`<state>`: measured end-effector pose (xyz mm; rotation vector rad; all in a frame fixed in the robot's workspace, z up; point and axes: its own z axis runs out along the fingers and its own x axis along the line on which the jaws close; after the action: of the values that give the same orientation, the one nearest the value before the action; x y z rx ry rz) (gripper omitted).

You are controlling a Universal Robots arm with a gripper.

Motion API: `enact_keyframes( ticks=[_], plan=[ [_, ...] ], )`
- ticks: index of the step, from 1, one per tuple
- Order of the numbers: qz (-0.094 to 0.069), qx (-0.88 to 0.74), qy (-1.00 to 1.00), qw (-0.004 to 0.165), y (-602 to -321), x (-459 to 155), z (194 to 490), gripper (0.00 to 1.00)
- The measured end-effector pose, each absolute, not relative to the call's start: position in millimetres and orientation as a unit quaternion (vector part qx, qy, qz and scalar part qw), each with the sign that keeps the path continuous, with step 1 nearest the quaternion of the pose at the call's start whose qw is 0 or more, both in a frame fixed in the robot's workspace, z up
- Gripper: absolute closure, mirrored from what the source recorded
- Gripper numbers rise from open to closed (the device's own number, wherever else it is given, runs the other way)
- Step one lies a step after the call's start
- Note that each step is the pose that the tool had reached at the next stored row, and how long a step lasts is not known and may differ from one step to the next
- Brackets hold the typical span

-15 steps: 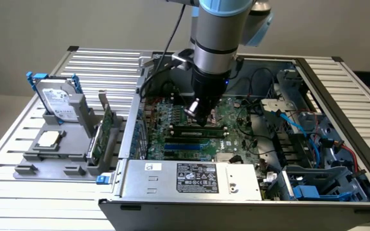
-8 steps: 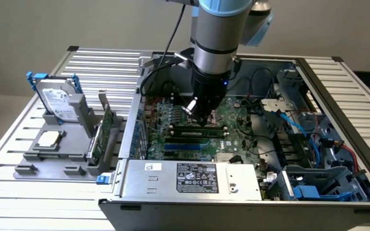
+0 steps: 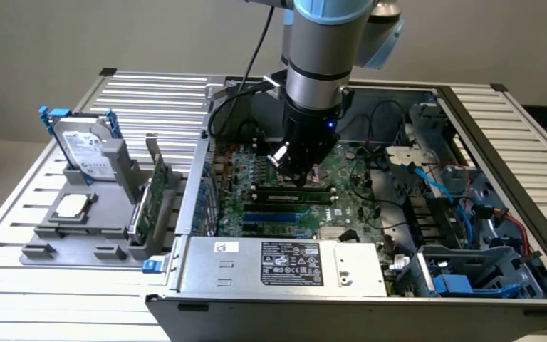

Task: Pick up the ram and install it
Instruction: 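Press down the ram until it locks into place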

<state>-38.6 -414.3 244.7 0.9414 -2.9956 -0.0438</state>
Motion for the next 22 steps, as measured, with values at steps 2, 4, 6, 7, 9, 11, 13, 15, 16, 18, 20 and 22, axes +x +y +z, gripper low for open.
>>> enact_keyframes(
  ticks=[2, 4, 6, 7, 9, 11, 13, 15, 16, 18, 20, 22],
  plan=[
    [-0.014, 0.283, -0.959, 0.000, -414.3, -38.6, 244.7, 0.89],
    [-0.014, 0.267, -0.964, 0.000, -414.3, -38.6, 244.7, 0.89],
    [-0.014, 0.250, -0.968, 0.000, -414.3, -38.6, 244.7, 0.89],
    [-0.014, 0.241, -0.970, 0.000, -414.3, -38.6, 244.7, 0.89],
    [-0.014, 0.225, -0.974, 0.000, -414.3, -38.6, 244.7, 0.89],
    [-0.014, 0.208, -0.978, -0.001, -414.3, -38.6, 244.7, 0.89],
    [-0.014, 0.191, -0.982, -0.001, -414.3, -38.6, 244.7, 0.89],
    [-0.014, 0.174, -0.985, -0.001, -414.3, -38.6, 244.7, 0.89],
    [-0.014, 0.165, -0.986, -0.001, -414.4, -38.6, 244.7, 0.89],
    [-0.014, 0.148, -0.989, -0.002, -414.3, -38.6, 244.7, 0.89],
    [-0.014, 0.131, -0.991, -0.002, -414.3, -38.6, 244.7, 0.89],
    [-0.014, 0.114, -0.993, -0.002, -414.3, -38.6, 244.7, 0.89]
  ],
)
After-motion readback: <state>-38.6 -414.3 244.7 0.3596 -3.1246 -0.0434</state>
